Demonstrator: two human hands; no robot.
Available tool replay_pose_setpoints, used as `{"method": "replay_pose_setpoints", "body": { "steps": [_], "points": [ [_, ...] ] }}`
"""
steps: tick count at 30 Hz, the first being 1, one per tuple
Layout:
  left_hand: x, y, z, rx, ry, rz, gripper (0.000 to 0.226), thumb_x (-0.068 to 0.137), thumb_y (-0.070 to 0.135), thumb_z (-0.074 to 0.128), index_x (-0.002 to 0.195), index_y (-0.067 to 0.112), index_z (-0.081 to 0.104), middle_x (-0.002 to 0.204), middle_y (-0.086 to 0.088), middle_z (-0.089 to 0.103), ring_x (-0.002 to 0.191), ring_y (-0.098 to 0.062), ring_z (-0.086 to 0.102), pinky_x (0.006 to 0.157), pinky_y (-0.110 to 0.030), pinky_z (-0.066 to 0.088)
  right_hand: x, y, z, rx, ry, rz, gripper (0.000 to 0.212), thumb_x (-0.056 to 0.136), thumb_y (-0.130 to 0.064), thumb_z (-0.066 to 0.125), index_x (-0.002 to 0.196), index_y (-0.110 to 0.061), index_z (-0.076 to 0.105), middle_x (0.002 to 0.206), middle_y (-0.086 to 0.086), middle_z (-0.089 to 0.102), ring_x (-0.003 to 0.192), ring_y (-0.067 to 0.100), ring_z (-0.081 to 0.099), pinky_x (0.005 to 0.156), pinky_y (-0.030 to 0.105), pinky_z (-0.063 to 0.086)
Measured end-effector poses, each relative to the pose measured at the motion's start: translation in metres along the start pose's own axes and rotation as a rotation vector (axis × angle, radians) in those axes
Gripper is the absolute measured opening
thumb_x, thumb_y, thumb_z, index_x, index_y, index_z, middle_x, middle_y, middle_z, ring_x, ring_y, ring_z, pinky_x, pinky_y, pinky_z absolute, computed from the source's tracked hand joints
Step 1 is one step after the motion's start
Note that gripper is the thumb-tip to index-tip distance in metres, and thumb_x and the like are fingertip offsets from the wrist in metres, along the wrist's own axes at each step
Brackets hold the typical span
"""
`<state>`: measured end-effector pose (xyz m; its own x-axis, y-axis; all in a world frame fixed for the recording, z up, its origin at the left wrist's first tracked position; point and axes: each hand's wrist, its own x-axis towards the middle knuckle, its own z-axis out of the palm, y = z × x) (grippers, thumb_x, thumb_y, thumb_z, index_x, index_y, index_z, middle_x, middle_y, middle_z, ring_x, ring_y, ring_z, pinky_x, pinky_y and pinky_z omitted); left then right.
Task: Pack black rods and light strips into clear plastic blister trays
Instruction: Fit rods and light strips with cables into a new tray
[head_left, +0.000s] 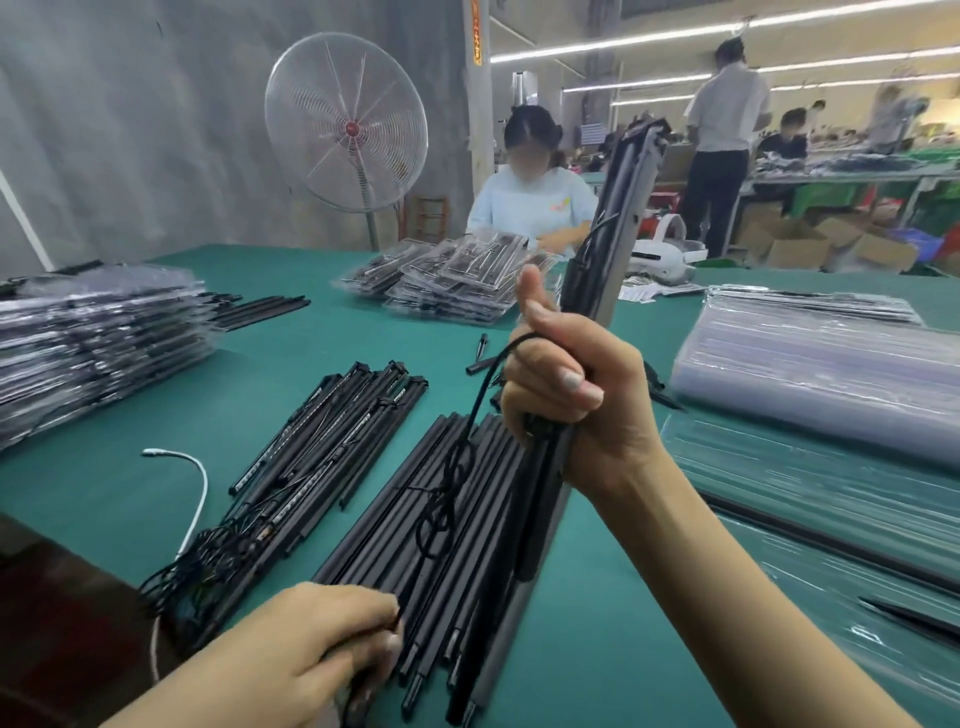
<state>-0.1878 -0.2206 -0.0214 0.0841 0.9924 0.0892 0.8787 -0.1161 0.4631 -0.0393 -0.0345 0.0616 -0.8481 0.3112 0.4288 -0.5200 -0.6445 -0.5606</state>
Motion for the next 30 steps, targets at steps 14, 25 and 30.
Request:
{"method": "replay_pose_setpoints", "body": {
  "steps": [14, 25, 30],
  "points": [
    [0.085, 0.064, -0.048, -1.219, 0.331, 0.045, 0.019, 0.085, 0.026, 0.051, 0.073, 0.015, 0.060, 0.062, 0.000, 0.053, 0.039, -0.010, 0.055, 0.034, -0.011, 0.041, -0.017, 0.006, -0.011, -0.797, 0.299, 0.005, 0.011, 0.095, -0.015, 0.056, 0.091, -0.017, 0.066, 0.047, -0.003, 0.054, 0.036, 0.005, 0.046, 0.037, 0.013, 0.035],
    [0.222, 0.167, -0.040, -1.124, 0.016, -0.017, 0.027, 0.099, 0.001, 0.041, 0.121, 0.014, 0.033, 0.060, -0.006, 0.050, 0.035, -0.013, 0.047, 0.030, -0.016, 0.035, -0.125, -0.142, 0.017, -1.996, 1.052, -0.166, 0.041, 0.087, -0.061, 0.048, 0.097, -0.022, 0.055, 0.066, 0.005, 0.066, 0.064, 0.027, 0.066, 0.056, 0.035, 0.052],
    [0.244, 0.211, -0.015, -0.850, -0.231, 0.128, 0.014, 0.101, 0.014, 0.040, 0.107, 0.015, 0.053, 0.062, -0.001, 0.044, 0.039, -0.009, 0.046, 0.039, -0.017, 0.031, -0.164, -0.187, 0.030, -1.904, 0.999, -0.343, 0.039, 0.081, -0.064, 0.050, 0.088, -0.026, 0.051, 0.053, -0.003, 0.058, 0.044, 0.013, 0.057, 0.044, 0.031, 0.047]
  ]
}}
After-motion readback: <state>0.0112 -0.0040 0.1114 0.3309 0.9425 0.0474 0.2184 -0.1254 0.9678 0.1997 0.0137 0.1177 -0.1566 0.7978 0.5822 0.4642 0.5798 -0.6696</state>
